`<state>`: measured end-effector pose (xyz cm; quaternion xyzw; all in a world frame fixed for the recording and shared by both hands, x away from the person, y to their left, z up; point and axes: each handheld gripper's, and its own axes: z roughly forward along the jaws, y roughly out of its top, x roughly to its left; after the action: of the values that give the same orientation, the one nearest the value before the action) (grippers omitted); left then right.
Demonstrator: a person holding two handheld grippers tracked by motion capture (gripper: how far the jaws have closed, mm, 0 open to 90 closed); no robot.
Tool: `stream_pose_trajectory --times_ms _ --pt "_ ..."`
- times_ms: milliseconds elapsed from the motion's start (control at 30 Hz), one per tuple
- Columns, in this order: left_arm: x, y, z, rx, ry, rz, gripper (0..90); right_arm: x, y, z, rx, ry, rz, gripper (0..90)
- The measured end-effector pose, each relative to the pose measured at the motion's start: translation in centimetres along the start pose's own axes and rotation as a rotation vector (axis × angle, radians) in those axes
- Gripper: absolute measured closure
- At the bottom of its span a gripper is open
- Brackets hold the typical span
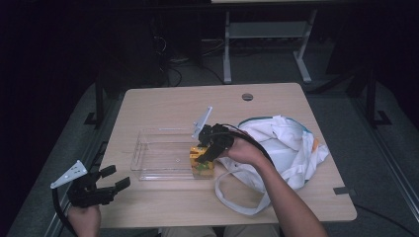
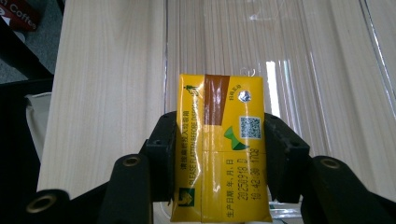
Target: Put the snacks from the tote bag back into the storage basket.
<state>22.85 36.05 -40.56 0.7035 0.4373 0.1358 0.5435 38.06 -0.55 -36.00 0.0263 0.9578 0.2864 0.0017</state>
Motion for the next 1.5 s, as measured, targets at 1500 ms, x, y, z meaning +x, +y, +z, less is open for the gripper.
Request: stream_pose_trajectory --times_ms 1500 --pt "-0.06 0.02 0.05 0.006 0.002 0.002 12.6 0.35 -0.74 0.23 -0.021 0.032 0.017 50.5"
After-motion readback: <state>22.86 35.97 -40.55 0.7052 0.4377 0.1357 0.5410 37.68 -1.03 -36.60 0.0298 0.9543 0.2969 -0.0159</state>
